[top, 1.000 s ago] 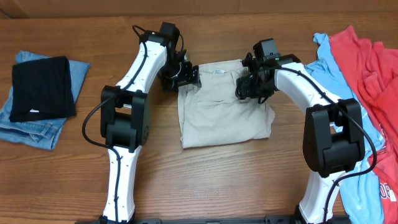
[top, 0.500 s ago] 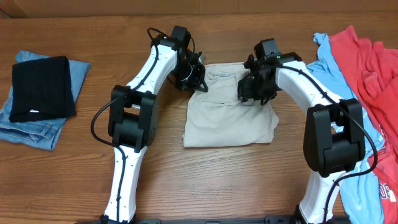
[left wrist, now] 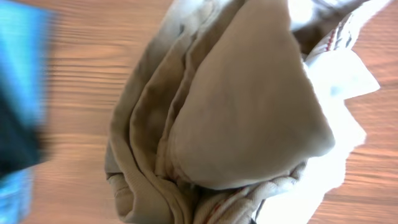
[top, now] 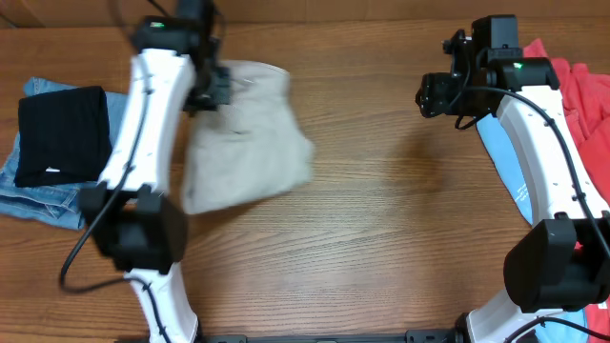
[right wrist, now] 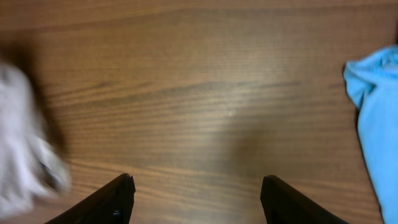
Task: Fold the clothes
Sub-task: 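Carry the folded shorts with the left gripper onto the left pile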
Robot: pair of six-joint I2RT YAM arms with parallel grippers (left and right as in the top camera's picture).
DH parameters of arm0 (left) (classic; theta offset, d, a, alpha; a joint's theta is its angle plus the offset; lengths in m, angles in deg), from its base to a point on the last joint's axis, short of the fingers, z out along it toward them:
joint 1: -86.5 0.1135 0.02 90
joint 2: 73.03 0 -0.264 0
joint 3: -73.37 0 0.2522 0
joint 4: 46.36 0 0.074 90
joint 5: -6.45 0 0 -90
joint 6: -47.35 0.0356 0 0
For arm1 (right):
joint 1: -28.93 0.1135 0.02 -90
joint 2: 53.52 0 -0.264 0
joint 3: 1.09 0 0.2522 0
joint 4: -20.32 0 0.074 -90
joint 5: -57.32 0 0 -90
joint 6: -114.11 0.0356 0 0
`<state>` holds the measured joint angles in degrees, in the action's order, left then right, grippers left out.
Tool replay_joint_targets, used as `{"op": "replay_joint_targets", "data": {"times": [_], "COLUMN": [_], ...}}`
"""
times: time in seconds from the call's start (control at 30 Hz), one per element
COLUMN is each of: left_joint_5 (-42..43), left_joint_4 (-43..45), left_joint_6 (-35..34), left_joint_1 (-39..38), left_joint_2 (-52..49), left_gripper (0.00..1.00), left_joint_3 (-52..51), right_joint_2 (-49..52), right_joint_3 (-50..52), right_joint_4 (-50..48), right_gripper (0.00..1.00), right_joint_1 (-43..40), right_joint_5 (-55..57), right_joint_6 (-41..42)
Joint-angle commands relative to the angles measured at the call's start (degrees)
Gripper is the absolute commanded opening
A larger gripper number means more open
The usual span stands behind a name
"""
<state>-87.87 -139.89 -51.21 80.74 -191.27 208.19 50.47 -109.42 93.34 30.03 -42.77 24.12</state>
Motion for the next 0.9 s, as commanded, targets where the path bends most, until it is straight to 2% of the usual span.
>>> {"op": "replay_joint_targets", "data": {"times": [0.0,0.07,0.17,0.3,0.47,0.73,0.87], "left_joint_5": [-8.33,-8.33,-8.33,-8.28,-6.36,-3.93,-1.81], "left_joint_4": [-0.37,-0.63,-0.74,1.14,9.35,20.98,23.8], "left_joint_6": [9.49,16.17,22.32,22.51,22.53,22.84,25.55], "left_joint_1": [4.0,6.29,10.21,15.41,22.56,29.18,31.54], "left_joint_2": [5.53,6.29,6.25,6.16,6.16,6.03,5.33], "left_gripper": [0.04,0.04,0.05,0.06,0.06,0.06,0.05], "left_joint_3": [0.35,0.35,0.35,0.35,0.35,0.28,0.17], "right_joint_2": [0.24,0.24,0.24,0.24,0.24,0.24,0.24], "right_joint_3": [-0.39,-0.39,-0.39,-0.39,-0.39,-0.39,-0.39], "right_joint_4": [1.33,1.6,2.34,3.06,4.04,4.35,4.33], "right_gripper": [0.69,0.69,0.69,0.68,0.68,0.68,0.68], "right_joint_1": [-0.79,-0.81,-0.81,-0.81,-0.81,-0.81,-0.81], "right_joint_5": [0.2,0.2,0.2,0.2,0.22,0.22,0.22], "right_joint_6": [-0.07,-0.07,-0.07,-0.07,-0.07,-0.07,-0.09]}}
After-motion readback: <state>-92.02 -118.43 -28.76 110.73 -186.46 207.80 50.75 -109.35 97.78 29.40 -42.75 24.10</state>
